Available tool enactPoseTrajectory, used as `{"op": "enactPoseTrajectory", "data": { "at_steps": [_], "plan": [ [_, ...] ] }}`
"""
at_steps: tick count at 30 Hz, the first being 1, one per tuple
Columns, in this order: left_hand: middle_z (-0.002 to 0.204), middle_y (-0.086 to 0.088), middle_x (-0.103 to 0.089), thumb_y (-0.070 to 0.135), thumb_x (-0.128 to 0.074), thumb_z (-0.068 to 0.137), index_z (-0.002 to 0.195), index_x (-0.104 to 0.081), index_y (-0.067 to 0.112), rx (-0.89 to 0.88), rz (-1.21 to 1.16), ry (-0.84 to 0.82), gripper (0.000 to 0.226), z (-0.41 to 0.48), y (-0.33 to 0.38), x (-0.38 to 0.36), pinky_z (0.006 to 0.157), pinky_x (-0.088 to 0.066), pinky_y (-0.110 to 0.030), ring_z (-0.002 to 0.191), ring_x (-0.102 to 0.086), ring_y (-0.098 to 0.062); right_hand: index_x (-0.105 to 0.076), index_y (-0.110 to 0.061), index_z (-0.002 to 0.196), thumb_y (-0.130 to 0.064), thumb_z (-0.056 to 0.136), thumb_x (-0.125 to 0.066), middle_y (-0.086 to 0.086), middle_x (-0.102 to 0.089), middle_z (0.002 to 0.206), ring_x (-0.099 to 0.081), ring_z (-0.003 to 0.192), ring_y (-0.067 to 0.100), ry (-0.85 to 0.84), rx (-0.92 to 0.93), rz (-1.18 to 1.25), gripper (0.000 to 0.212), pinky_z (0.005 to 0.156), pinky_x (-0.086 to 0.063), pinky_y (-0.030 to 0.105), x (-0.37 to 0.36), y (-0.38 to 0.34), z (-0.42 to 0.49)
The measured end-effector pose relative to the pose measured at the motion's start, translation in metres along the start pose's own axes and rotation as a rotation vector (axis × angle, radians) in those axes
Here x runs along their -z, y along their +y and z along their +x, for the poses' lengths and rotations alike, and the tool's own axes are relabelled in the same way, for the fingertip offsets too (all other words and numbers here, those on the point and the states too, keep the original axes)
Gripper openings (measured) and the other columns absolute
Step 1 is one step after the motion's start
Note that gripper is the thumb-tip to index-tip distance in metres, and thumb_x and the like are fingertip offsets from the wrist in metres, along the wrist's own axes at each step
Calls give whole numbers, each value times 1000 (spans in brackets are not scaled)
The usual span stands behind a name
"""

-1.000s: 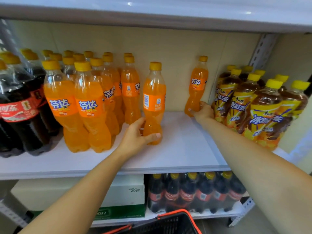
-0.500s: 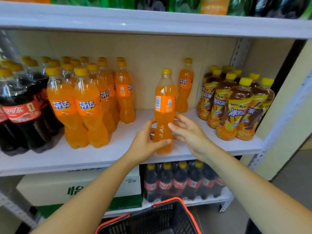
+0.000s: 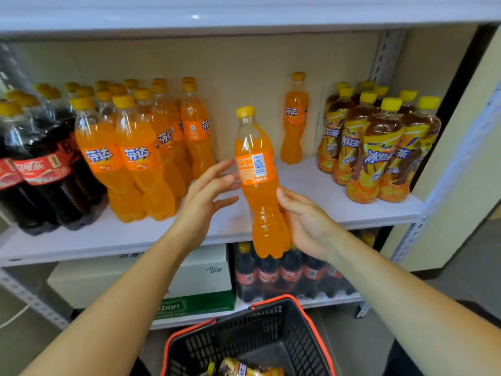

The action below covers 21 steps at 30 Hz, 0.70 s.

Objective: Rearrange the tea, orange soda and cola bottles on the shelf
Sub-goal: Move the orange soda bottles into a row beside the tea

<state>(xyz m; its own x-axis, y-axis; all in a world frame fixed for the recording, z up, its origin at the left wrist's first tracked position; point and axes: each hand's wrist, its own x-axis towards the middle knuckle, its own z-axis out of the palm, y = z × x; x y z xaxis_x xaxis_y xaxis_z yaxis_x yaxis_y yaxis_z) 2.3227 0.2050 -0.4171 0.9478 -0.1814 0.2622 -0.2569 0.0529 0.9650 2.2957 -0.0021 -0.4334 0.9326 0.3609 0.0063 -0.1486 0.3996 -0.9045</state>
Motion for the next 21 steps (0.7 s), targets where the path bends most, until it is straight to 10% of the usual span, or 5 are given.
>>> {"op": "enactPoseTrajectory", "data": {
  "at_steps": [14, 21],
  "plan": [
    [106, 2, -77, 29, -80, 80, 133, -59, 13, -38, -144, 160, 58, -5, 0, -6, 80, -58, -28, 101, -73, -16, -66, -19, 124, -44, 77, -77, 8, -74, 118, -71, 109, 27, 85, 21, -387, 54, 99, -56, 46, -18, 18, 0],
    [112, 2, -74, 33, -64, 85, 127, -65, 23, 80, -153, 53, 44, 0, 3, -2, 87, -56, -31, 103, -71, -14, -59, -8, 131, -40, 83, -68, 20, -70, 124, -68, 115, 39, 99, -14, -211, 59, 102, -53, 52, -16, 24, -3]
  ]
}}
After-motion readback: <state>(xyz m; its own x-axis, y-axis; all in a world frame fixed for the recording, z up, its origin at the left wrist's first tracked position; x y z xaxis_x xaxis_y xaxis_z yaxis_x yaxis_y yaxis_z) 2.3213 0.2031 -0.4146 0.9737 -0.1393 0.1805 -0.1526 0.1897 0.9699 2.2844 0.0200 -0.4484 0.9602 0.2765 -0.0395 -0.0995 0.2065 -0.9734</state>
